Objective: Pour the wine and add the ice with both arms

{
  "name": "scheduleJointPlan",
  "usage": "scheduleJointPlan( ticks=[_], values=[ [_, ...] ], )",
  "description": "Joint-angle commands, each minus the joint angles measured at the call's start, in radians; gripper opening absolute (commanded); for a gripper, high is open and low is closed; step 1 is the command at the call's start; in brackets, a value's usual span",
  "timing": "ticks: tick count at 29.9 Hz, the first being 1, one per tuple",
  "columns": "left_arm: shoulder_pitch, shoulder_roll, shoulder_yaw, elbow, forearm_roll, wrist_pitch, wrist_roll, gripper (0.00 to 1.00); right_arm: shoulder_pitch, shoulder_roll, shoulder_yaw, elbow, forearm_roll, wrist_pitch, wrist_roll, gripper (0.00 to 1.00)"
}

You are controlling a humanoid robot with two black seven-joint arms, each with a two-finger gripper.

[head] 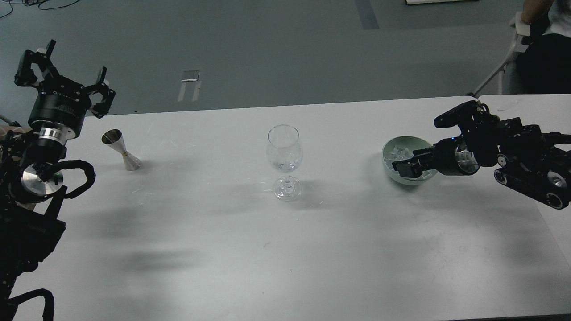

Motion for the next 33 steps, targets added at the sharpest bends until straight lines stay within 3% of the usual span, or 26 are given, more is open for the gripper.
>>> scheduleJointPlan(
  ticks=[1,14,21,33],
  values=[
    [0.0,-0.001,0.001,0.0,0.001,0.0,-0.001,0.98,0.0,0.001,0.0,-0.009,0.0,0.0,0.0,0.69],
    [-0.002,0.002,0.0,0.0,0.001,0.0,-0.001,0.98,0.0,0.005,0.014,-0.037,0.004,-0.015,-0.002,0.69],
    [-0.005,0.002,-0.002,0.0,0.0,0.0,-0.001,0.98,-0.002,0.031,0.012,-0.075,0.003,-0.011,0.0,0.56],
    [-0.002,0.001,-0.003,0.0,0.0,0.0,-0.001,0.98,-0.02,0.039,0.011,-0.098,0.003,-0.012,-0.002,0.48]
  ],
)
